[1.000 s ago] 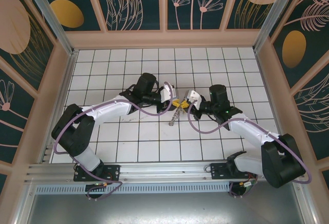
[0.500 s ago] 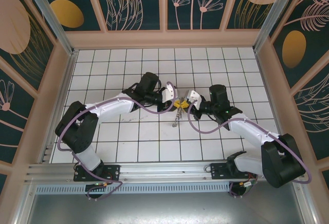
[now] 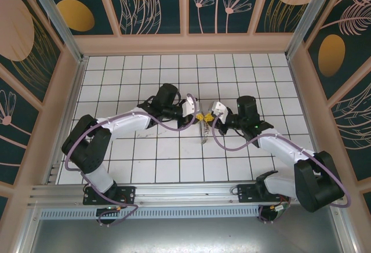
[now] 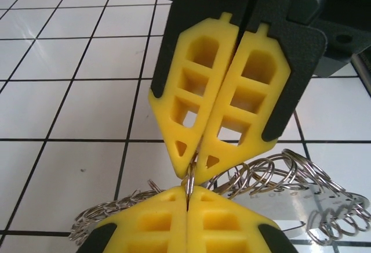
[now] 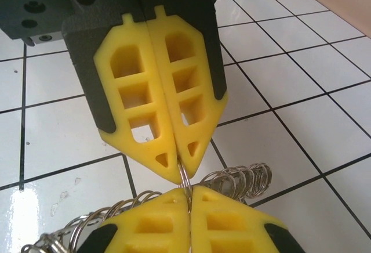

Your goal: Put the keys on the keyring

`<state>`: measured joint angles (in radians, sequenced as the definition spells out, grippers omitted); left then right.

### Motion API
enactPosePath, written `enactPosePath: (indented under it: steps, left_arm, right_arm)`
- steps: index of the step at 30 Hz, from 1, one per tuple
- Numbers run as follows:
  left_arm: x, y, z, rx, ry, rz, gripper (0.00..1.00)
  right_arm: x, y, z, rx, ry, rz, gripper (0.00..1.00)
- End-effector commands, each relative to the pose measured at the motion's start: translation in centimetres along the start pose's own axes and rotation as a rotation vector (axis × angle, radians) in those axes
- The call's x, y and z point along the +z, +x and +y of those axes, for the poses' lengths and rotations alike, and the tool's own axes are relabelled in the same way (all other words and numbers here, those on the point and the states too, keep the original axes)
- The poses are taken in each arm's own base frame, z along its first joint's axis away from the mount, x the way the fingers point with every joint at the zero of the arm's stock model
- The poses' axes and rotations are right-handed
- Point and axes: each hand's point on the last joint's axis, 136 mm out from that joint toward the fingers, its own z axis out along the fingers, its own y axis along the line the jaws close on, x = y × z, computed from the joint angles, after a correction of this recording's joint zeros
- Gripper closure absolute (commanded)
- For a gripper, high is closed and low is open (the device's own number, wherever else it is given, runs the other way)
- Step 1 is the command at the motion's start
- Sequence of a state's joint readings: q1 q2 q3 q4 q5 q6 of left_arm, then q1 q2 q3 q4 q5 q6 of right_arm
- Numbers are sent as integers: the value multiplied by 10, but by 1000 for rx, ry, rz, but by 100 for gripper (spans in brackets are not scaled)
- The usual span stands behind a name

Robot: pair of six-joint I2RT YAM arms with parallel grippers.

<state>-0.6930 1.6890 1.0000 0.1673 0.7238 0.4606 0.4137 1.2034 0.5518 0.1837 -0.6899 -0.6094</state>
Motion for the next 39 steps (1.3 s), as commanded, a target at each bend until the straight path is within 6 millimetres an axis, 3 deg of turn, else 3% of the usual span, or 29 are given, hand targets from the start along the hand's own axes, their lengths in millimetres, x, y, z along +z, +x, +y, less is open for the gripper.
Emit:
enactPosePath:
  steps: [1,7,24,34,39]
  left_arm:
    - [-11,-38,-10,34,25,-173,100]
    - [-17,-53,-16,19,41,-276,100]
    - [-23,-57,-24,17,75,-312,100]
    - [-18,-48,-21,3,65,-270,100]
    - [-11,-34,-17,-2,66,-182,97]
  right_arm:
    - [-1,-8,-1,-8,-15,-57,90]
    - [2,-3,1,14,-43,-61,86]
    - [-2,-1,-7,23,-18,-72,82]
    - [-9,-20,-6,9,-13,-126,99]
    - [-10,-20,-8,13,-7,-116,100]
